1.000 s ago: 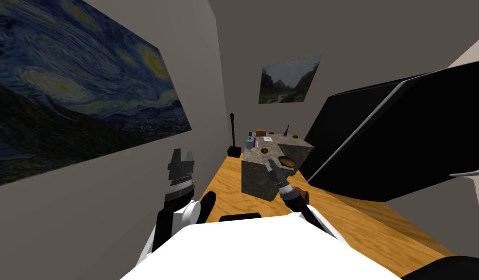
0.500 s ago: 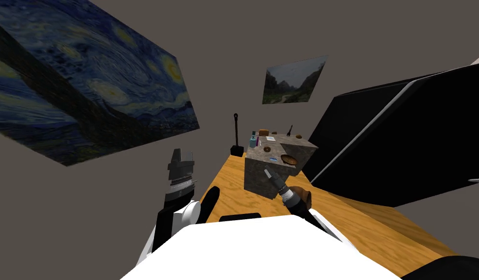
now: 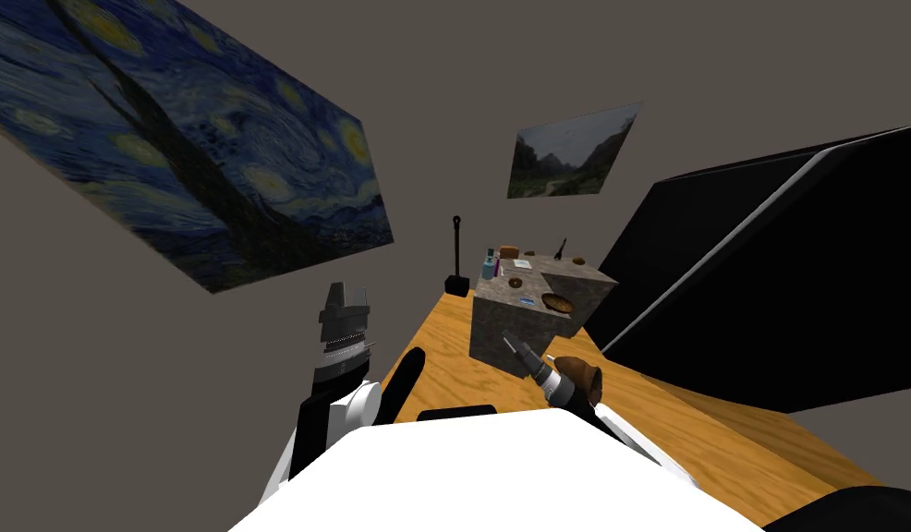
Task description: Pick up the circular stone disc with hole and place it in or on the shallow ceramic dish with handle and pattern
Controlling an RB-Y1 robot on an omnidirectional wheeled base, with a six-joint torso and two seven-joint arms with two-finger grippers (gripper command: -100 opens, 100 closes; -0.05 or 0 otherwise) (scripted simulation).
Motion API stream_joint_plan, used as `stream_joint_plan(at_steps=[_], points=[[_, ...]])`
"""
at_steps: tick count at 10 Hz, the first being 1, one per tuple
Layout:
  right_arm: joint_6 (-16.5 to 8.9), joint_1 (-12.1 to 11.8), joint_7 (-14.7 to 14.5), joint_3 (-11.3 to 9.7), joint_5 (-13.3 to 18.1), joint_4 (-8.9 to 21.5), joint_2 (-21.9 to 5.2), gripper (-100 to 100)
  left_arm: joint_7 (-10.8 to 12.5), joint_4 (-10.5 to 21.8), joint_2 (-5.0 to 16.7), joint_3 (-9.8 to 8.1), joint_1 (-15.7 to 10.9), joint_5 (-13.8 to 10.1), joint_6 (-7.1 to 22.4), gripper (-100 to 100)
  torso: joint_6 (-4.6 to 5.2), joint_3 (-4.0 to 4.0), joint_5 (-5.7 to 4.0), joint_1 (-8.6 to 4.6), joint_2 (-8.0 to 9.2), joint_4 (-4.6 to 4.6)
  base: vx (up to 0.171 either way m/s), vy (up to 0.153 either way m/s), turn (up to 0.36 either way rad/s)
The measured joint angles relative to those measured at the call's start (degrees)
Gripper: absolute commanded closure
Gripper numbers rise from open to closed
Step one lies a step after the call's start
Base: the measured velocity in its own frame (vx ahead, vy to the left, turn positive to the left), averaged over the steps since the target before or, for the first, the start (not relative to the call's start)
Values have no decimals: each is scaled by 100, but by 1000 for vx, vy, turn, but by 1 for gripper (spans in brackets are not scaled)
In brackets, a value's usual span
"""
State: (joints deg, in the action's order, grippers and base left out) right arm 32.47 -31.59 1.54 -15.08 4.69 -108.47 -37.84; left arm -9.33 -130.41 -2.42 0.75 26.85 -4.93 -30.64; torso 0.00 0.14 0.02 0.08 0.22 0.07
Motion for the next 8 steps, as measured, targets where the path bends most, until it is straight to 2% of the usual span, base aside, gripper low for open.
stream_joint_plan(at_steps=[3, 5, 6, 8], points=[[121, -36, -40, -167, 146, 278, -442, -100, 0, 0, 0, -1, 1, 0, 0, 0, 2, -4, 0, -4, -8, -1, -37, 46, 122], [172, 24, -23, -278, 235, 536, -774, -100, 0, 0, 0, -1, 1, 0, 0, 0, 2, -8, -1, -6, -15, -3, -11, 37, 122], [234, 104, -28, -374, 303, 773, -938, -100, 0, 0, 0, 0, 1, 0, 0, 0, 0, -11, -1, -7, -20, -4, -5, 29, 88], [428, -7, -96, -461, 409, 1050, -1257, -100, 0, 0, 0, 0, 1, 0, 0, 0, 1, -12, -2, -9, -22, -4, 3, 29, 125]])
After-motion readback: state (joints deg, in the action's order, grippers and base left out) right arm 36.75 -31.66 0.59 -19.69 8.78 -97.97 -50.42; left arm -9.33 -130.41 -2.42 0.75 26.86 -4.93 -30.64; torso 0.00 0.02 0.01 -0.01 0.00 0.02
